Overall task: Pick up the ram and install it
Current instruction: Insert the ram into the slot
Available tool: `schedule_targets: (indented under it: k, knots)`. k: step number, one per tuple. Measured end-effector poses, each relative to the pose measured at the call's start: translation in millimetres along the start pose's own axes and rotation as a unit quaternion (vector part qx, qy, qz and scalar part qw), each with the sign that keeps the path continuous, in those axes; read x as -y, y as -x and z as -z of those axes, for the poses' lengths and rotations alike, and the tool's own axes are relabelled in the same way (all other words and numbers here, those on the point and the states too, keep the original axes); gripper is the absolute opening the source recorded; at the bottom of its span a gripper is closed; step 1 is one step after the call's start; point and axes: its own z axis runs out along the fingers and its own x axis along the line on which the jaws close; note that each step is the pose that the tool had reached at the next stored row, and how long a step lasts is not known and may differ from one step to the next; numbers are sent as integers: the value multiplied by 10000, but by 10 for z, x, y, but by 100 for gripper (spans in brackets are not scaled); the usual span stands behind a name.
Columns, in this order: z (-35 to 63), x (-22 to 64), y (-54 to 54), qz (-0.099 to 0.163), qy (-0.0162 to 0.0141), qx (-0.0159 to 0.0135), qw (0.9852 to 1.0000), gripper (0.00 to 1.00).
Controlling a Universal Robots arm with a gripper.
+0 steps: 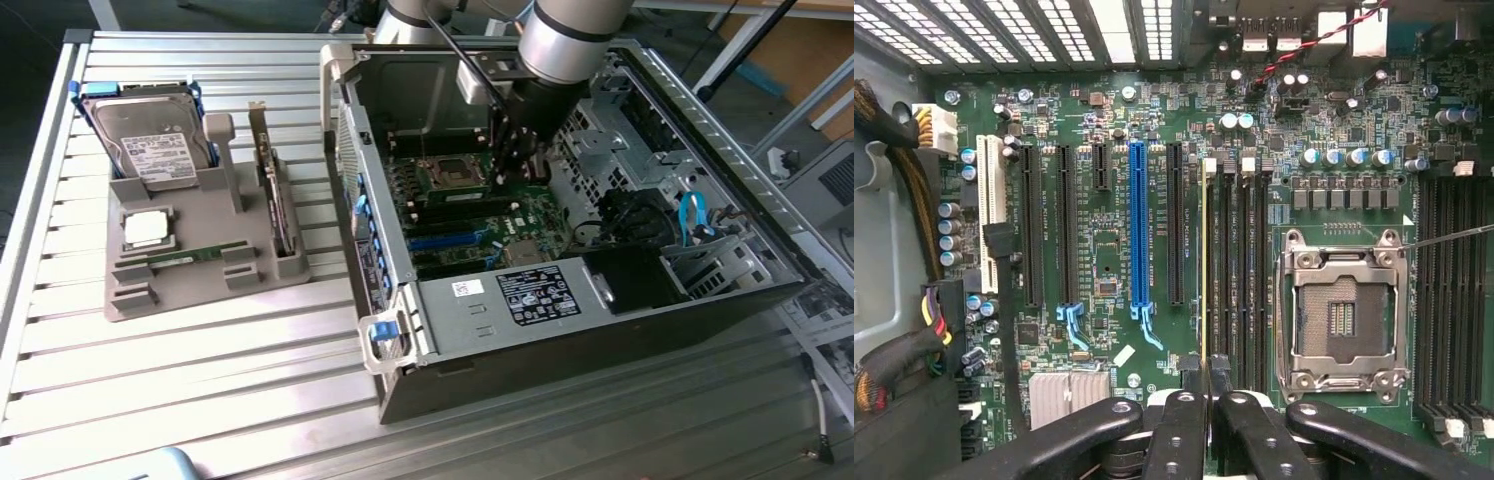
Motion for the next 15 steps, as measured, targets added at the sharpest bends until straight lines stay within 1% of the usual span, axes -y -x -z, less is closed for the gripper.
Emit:
schedule_targets:
  k: [7,15]
  knots:
    - [-94,0,8,3,0,-1,10000,12]
    - [-98,0,8,30,0,-1,10000,12]
